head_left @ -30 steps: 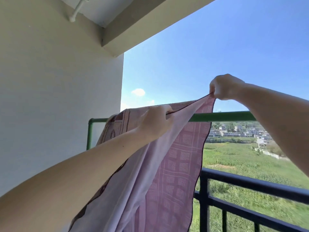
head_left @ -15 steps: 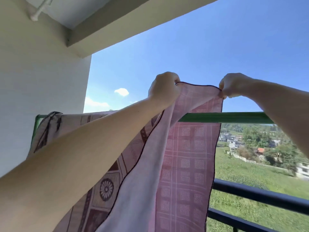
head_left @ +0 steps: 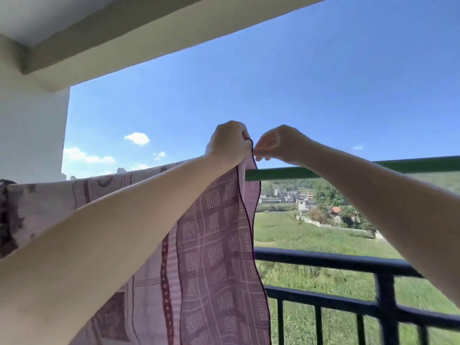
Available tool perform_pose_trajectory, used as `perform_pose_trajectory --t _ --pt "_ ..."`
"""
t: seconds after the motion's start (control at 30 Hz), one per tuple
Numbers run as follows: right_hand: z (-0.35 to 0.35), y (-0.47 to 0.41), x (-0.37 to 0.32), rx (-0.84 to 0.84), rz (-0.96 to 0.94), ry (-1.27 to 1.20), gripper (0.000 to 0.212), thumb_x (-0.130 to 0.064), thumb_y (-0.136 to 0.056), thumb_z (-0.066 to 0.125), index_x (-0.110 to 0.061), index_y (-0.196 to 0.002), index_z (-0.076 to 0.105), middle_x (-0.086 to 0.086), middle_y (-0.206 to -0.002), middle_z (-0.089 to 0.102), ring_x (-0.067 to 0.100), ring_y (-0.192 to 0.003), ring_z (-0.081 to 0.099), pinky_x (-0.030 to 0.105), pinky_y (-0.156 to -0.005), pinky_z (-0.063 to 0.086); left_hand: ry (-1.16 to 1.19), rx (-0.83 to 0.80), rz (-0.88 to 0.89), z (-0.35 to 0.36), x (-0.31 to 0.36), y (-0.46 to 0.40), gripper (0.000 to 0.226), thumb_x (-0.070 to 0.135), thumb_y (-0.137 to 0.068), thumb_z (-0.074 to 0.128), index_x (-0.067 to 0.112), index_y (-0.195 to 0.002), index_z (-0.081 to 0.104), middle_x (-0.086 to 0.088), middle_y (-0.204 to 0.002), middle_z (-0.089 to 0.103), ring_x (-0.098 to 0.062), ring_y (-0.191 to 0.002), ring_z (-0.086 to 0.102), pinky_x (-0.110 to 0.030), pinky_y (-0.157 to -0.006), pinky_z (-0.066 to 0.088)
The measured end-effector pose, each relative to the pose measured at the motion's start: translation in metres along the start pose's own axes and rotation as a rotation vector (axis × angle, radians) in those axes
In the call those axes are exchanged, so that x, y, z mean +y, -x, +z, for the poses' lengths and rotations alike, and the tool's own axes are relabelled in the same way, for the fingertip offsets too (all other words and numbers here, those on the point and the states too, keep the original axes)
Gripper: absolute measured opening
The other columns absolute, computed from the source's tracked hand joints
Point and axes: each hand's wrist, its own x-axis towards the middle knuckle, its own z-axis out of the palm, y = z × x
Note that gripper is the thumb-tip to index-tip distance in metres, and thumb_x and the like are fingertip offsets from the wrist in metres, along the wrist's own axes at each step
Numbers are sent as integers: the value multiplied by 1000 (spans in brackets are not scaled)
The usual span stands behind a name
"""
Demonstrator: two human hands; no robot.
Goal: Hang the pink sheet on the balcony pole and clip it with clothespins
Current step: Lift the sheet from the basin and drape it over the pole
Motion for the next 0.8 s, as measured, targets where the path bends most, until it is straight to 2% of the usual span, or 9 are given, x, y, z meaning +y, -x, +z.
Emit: perform_pose_trajectory --t 0.1,0.13,0.17,0.2,0.27,0.37,0.5,0.6,0.8 --pt "-2 10 -8 -20 28 -21 14 -22 -80 69 -12 -90 69 0 -81 66 14 -73 57 14 -61 39 -25 -15 -54 -6 13 13 9 8 -77 58 7 -80 67 -6 -82 62 -22 -81 56 -26 -67 41" --pt "-1 12 -13 -21 30 10 9 -21 -81 67 -12 -80 68 -1 -71 62 14 -68 53 11 -55 36 -44 -21 -63 -10 18 18 9 10 -77 60 7 -81 67 -6 -82 62 -24 -83 57 -27 -69 43" --pt "-1 12 -16 -6 31 50 17 -20 -83 64 -10 -69 65 1 -63 57 16 -63 49 10 -51 34 -66 -22 -73 -13 22 23 9 12 -77 61 8 -81 67 -6 -82 62 -25 -84 58 -30 -71 44" --pt "0 12 -19 25 11 92 22 -20 -84 61 -8 -66 63 3 -60 56 18 -62 49 12 -53 36 -95 -19 -82 -17 27 29 11 15 -78 61 8 -83 67 -6 -82 61 -25 -84 57 -32 -73 46" --pt "0 12 -21 74 -8 158 16 -17 -86 57 -8 -79 68 8 -78 66 21 -76 59 24 -67 46 -189 -27 -80 -21 34 40 15 18 -83 58 7 -90 66 -7 -86 63 -26 -85 58 -35 -76 47" --pt "-7 24 -18 129 -103 473 19 -5 -87 47 -9 -98 62 13 -100 65 31 -93 60 36 -81 43 -395 -115 -83 -20 50 56 19 17 -91 47 5 -101 57 -15 -93 63 -30 -85 57 -36 -72 46" --pt "-33 47 11 145 -219 775 17 -2 -86 44 -5 -97 57 16 -95 63 32 -91 59 43 -90 36 -460 -283 -201 -4 87 67 27 21 -91 42 -2 -102 53 -21 -103 57 -30 -88 51 -33 -69 37" --pt "-62 69 42 148 -211 805 16 -6 -87 47 1 -96 58 20 -90 60 33 -88 56 49 -97 32 -492 -257 -255 19 121 73 17 9 -87 44 1 -100 52 -19 -105 54 -24 -83 46 -31 -68 37" --pt "-132 116 106 157 -199 800 20 -7 -80 58 5 -95 59 26 -92 61 39 -94 59 53 -98 30 -700 -239 -352 77 196 89 25 -4 -85 41 1 -106 54 -11 -88 51 -26 -82 53 -31 -65 40"
